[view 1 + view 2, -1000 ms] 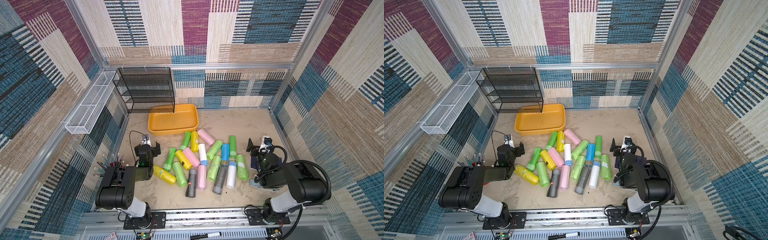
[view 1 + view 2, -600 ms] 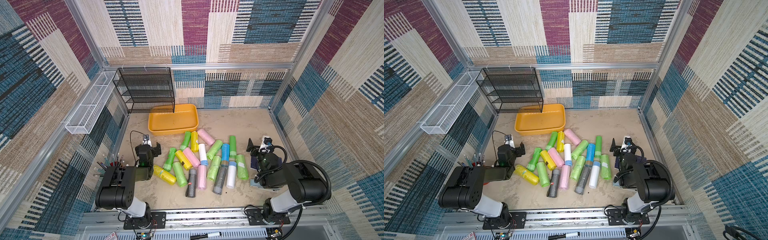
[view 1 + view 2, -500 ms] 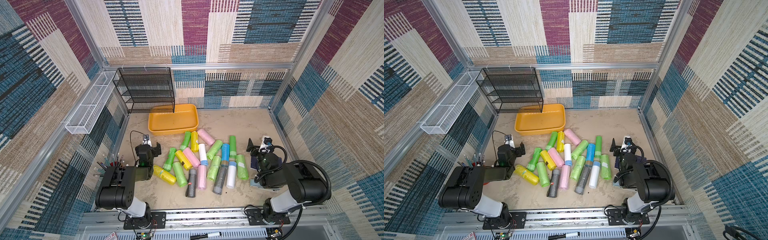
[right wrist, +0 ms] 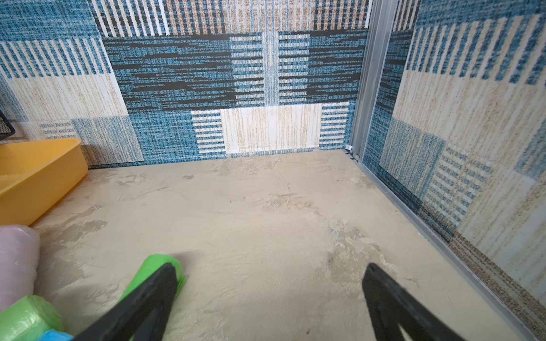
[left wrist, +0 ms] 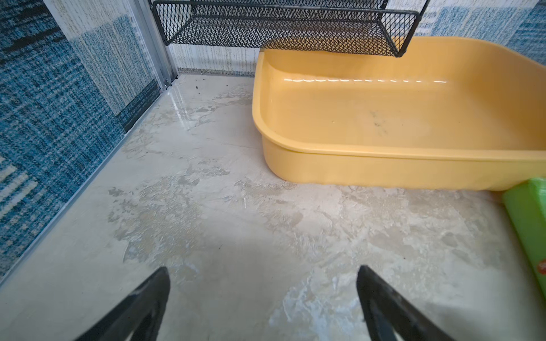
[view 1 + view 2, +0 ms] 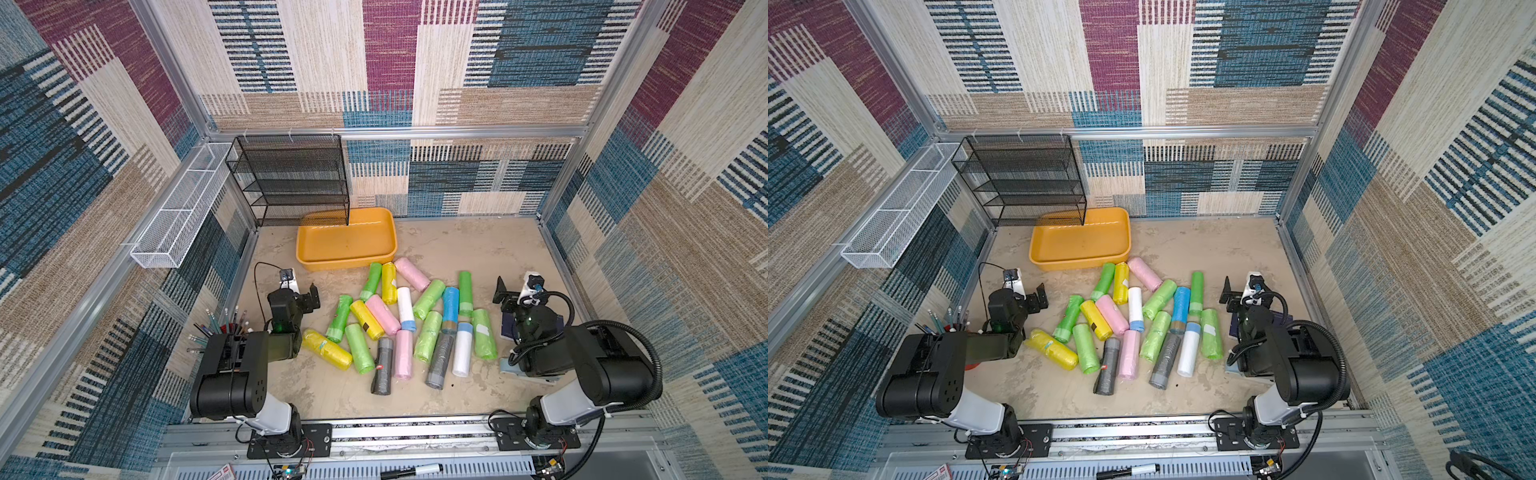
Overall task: Put the roll of trash bags into the storage box
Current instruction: Pick up the roll of trash bags from the center of the board.
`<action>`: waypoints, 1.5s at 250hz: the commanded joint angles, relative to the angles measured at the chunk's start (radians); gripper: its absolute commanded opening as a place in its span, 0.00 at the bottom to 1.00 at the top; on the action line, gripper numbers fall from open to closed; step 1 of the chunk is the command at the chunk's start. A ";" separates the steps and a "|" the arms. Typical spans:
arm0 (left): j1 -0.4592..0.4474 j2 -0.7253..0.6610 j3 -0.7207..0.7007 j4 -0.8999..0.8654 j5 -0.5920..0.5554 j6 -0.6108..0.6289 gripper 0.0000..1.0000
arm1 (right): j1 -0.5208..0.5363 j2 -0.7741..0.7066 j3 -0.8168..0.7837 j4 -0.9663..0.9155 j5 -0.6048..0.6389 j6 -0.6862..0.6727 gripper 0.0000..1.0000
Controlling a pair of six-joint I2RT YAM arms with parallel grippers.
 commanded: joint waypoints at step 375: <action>-0.054 -0.297 0.162 -0.559 -0.047 -0.142 0.98 | 0.065 -0.298 0.443 -1.021 -0.058 0.301 0.99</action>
